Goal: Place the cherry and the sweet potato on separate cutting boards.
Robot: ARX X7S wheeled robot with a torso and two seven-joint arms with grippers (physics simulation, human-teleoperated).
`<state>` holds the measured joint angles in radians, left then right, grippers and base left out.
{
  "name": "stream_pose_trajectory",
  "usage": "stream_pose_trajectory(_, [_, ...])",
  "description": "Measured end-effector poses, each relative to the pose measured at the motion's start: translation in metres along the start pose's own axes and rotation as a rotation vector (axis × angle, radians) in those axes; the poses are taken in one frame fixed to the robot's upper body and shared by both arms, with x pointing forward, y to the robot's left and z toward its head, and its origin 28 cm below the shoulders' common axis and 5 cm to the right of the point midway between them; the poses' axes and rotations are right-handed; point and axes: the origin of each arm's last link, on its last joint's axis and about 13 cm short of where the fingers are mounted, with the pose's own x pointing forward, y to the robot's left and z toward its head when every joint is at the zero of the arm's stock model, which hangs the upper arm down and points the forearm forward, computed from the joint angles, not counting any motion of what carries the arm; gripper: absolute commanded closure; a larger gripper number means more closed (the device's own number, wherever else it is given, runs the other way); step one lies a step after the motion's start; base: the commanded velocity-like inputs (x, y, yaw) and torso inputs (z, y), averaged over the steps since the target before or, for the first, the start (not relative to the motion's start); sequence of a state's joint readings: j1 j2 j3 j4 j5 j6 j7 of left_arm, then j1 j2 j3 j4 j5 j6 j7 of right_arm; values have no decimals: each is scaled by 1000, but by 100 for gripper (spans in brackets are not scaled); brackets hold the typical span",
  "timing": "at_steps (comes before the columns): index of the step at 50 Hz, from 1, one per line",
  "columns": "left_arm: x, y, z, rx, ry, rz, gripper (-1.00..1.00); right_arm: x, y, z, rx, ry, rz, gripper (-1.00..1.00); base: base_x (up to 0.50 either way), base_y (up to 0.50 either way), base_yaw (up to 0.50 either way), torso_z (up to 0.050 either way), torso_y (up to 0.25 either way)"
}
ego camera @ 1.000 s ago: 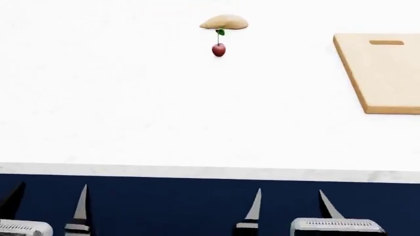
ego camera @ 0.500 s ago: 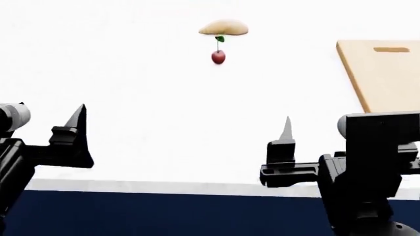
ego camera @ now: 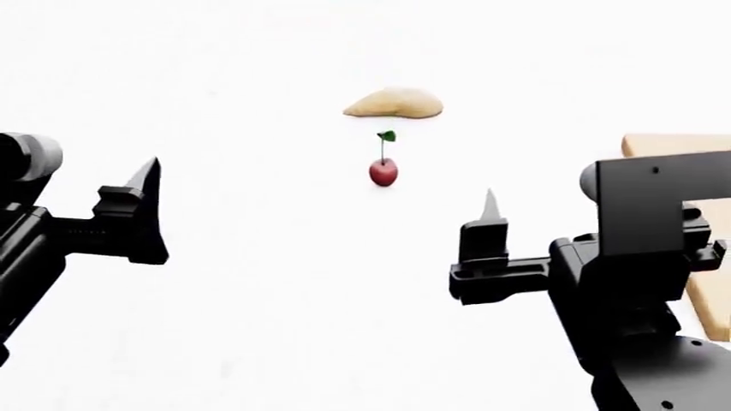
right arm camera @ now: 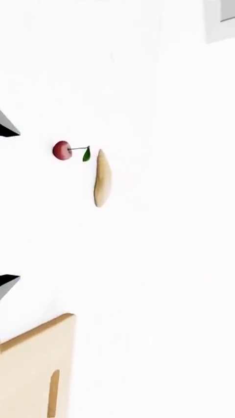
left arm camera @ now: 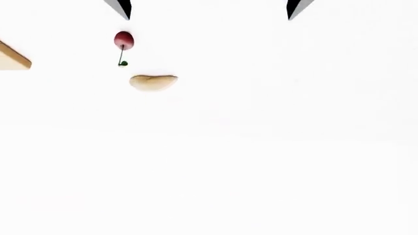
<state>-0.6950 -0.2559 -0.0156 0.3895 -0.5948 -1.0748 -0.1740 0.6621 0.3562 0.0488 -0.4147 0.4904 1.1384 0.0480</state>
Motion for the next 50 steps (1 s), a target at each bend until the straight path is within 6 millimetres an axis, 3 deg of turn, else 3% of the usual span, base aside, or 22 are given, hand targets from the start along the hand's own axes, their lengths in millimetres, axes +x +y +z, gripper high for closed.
stream_pose_trajectory(23, [3, -1, -7, 10, 39, -13, -100, 5, 6, -9, 2, 66, 65, -100, 466, 87, 0, 0, 1])
stream_pose_trajectory(34, [2, -5, -14, 5, 63, -37, -100, 5, 1, -3, 27, 54, 27, -100, 82, 2, 0, 0, 1])
stream_pose_trajectory(42, [6, -25, -17, -19, 93, -135, -100, 6, -4, 6, 41, 38, -45, -100, 0, 0, 0, 0, 0])
stream_pose_trajectory(50, [25, -56, -21, -52, 132, -259, -100, 4, -10, 13, 53, 30, -101, -100, 0, 0, 0, 0, 0])
